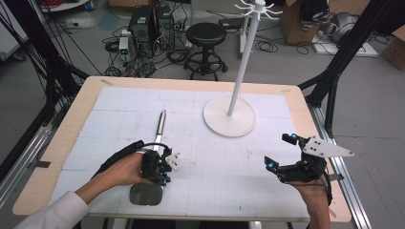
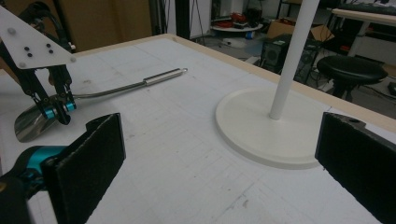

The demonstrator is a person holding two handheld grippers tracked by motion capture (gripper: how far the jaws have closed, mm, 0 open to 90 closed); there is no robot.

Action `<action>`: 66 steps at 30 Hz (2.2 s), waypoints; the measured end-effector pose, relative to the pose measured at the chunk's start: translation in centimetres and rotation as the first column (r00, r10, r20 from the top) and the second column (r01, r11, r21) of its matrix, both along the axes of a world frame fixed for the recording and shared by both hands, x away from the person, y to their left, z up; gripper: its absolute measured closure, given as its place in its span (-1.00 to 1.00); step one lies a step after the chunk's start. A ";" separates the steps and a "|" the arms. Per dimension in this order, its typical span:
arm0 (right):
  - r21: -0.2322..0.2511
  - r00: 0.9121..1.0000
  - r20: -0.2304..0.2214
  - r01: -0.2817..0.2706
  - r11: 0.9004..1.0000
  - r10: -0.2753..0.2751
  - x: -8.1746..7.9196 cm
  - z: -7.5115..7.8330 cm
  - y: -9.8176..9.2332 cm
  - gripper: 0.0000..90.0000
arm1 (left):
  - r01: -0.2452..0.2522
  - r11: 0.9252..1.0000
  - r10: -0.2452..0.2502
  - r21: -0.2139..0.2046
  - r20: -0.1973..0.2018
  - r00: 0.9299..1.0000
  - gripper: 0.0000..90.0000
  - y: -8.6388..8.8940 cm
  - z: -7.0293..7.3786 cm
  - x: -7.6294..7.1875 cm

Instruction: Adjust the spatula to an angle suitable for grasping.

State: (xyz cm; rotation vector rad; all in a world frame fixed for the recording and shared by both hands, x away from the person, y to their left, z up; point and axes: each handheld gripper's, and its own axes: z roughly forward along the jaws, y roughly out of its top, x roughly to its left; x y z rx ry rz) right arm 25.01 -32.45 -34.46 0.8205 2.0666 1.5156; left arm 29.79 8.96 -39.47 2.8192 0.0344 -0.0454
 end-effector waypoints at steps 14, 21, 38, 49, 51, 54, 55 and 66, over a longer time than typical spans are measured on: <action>-0.003 1.000 0.001 0.001 1.000 -0.001 0.0 0.0 0.0 -0.99 | 0.013 0.998 -0.013 0.069 0.001 1.000 1.00 0.6 -0.1 -0.5; 0.000 1.000 -0.001 0.003 1.000 -0.003 0.0 0.0 -0.1 -0.99 | 0.010 0.995 -0.012 0.096 0.012 1.000 0.99 1.2 -0.1 -0.7; -0.002 1.000 -0.003 0.012 1.000 -0.012 0.0 0.0 -0.2 -0.99 | -0.025 0.991 0.023 0.134 0.021 1.000 1.00 3.5 0.1 -0.7; -0.004 1.000 -0.003 0.016 1.000 -0.016 0.0 -0.1 -0.4 -0.99 | -0.074 0.986 0.069 0.151 0.037 0.997 1.00 5.2 0.2 -0.5; -0.005 1.000 -0.005 0.015 1.000 -0.015 0.0 -0.1 -0.3 -0.99 | -0.081 0.985 0.076 0.149 0.038 0.996 1.00 5.4 0.2 -0.5; -0.006 1.000 -0.007 0.017 1.000 -0.017 0.0 -0.1 -0.4 -0.99 | -0.100 0.983 0.095 0.155 0.040 0.995 1.00 5.8 0.2 -0.3; -0.007 1.000 -0.003 0.019 1.000 -0.019 0.0 -0.1 -0.4 -0.99 | -0.103 0.982 0.099 0.155 0.039 0.994 1.00 6.0 0.2 -0.2; 0.001 0.999 -0.010 0.032 0.999 -0.032 -0.1 -0.2 -0.8 -0.99 | -0.149 0.972 0.144 0.182 0.041 0.989 1.00 8.2 0.3 0.7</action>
